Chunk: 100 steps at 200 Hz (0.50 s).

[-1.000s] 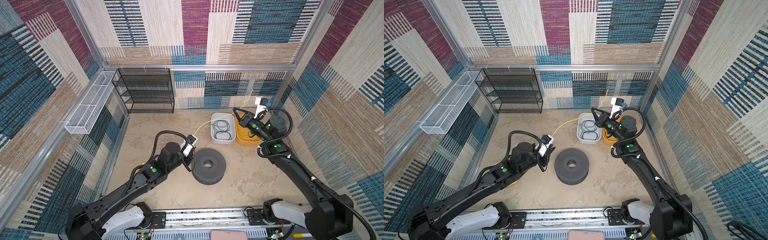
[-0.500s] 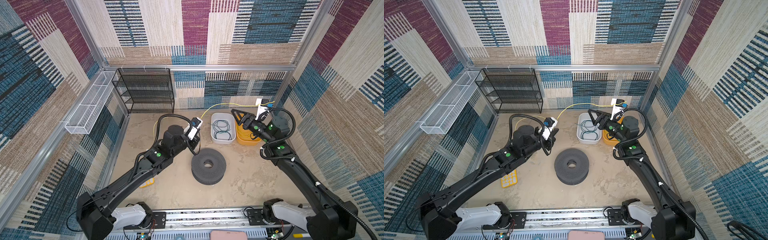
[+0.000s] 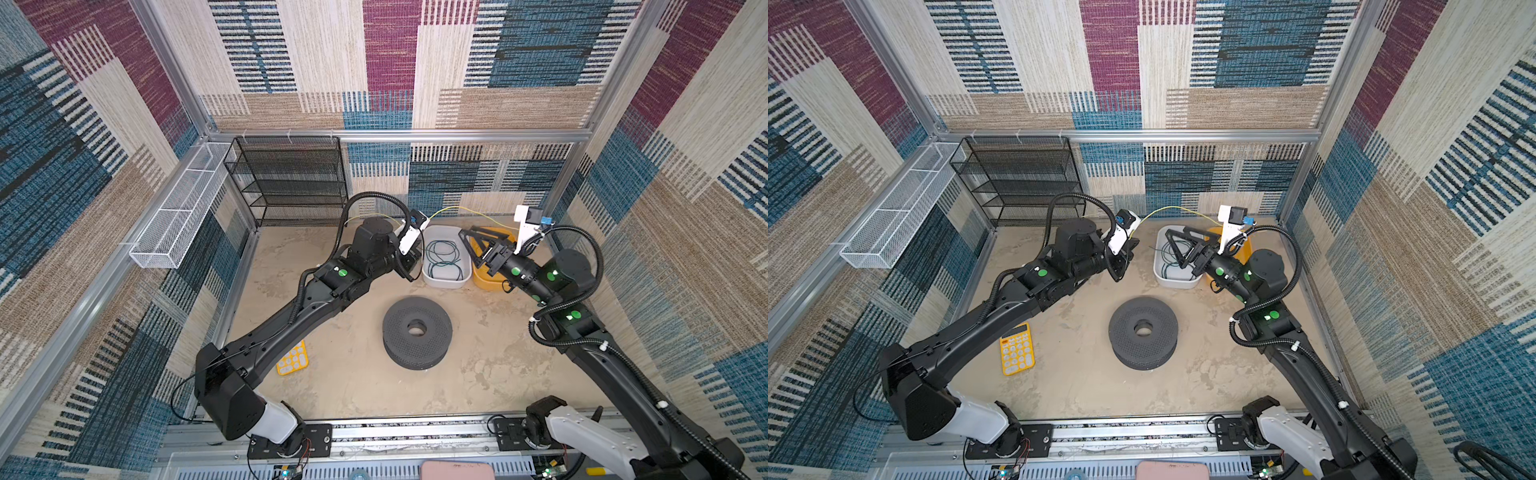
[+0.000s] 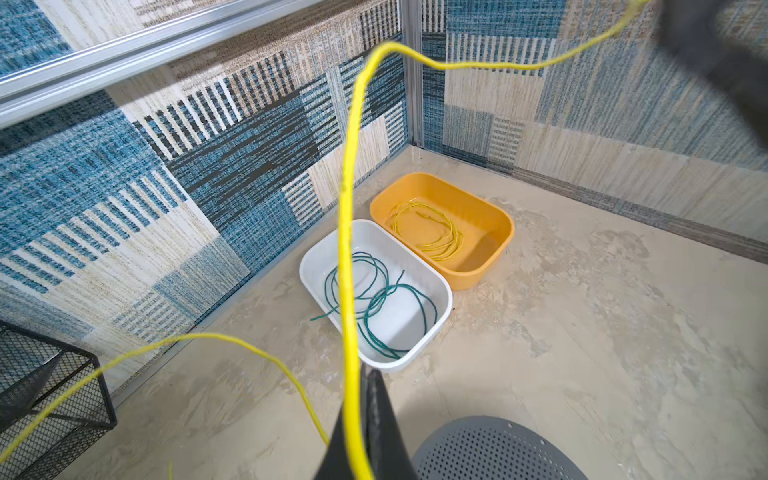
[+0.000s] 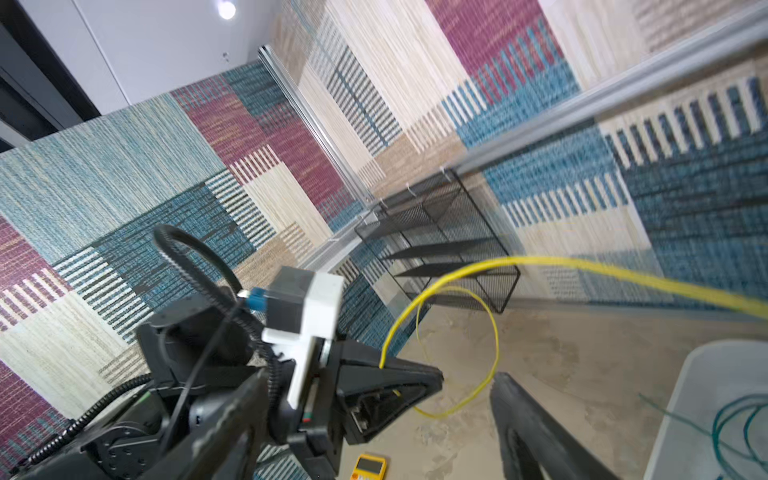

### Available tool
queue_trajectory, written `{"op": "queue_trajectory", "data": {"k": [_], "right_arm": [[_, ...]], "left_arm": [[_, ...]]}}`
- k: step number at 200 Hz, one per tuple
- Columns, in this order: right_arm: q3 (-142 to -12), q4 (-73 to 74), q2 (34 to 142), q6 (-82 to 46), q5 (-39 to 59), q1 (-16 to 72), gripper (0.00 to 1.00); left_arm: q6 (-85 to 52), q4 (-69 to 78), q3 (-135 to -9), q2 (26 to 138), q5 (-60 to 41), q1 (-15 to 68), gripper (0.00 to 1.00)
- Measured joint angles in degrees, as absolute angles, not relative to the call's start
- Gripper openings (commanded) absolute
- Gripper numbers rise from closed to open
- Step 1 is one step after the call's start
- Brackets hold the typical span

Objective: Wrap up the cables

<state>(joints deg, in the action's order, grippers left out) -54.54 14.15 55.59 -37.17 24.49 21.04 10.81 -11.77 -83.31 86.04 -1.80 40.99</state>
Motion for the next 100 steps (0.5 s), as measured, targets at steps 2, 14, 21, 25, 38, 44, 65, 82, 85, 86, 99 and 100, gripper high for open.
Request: {"op": "queue_trajectory", "data": {"k": [2,14,21,25,38,44,65,82,85,86,99,100], "right_arm": [[-54.7,14.2,55.6,-37.1,24.5,21.0,0.85],[-55.2,15.6,57.0,-37.0,25.6,21.0,0.82],[-54.9,16.1,58.5,-37.6,26.1,21.1,0.80],[-54.3,16.6,59.4,-38.4,26.7,21.1,0.79],[-52.2,16.7,62.0,-40.9,27.6,21.3,0.77],[-51.9,16.3,63.1,-42.3,28.1,21.3,0.76],[-52.9,19.4,66.1,-44.9,28.6,21.9,0.75],[-54.7,22.3,68.5,-46.1,29.0,22.7,0.71],[-55.0,23.0,69.1,-46.5,29.0,22.9,0.71],[-55.1,23.3,69.4,-46.5,29.0,22.9,0.71],[-56.2,24.8,71.5,-47.4,29.5,23.7,0.70],[-56.3,24.8,71.6,-47.4,29.5,23.7,0.70]], "left_arm": [[10.7,-11.8,-83.4,86.1,-1.8,41.0,0.00],[10.0,-11.9,-84.3,86.8,-1.8,40.7,0.00],[9.4,-11.9,-84.8,87.2,-2.0,40.6,0.00],[9.0,-11.9,-85.0,87.4,-2.2,40.6,0.00],[8.2,-11.9,-85.5,87.6,-3.4,40.7,0.00],[7.7,-11.9,-85.8,87.7,-3.4,40.7,0.00],[7.0,-12.1,-86.2,87.7,-4.4,40.8,0.00],[6.2,-12.2,-86.3,87.7,-4.8,40.8,0.00],[6.2,-12.2,-86.3,87.7,-4.8,40.8,0.00],[6.2,-12.2,-86.3,87.7,-4.8,40.8,0.00],[6.0,-12.2,-86.3,87.9,-4.9,40.8,0.00],[5.9,-12.2,-86.3,87.9,-4.9,40.8,0.00]]}}
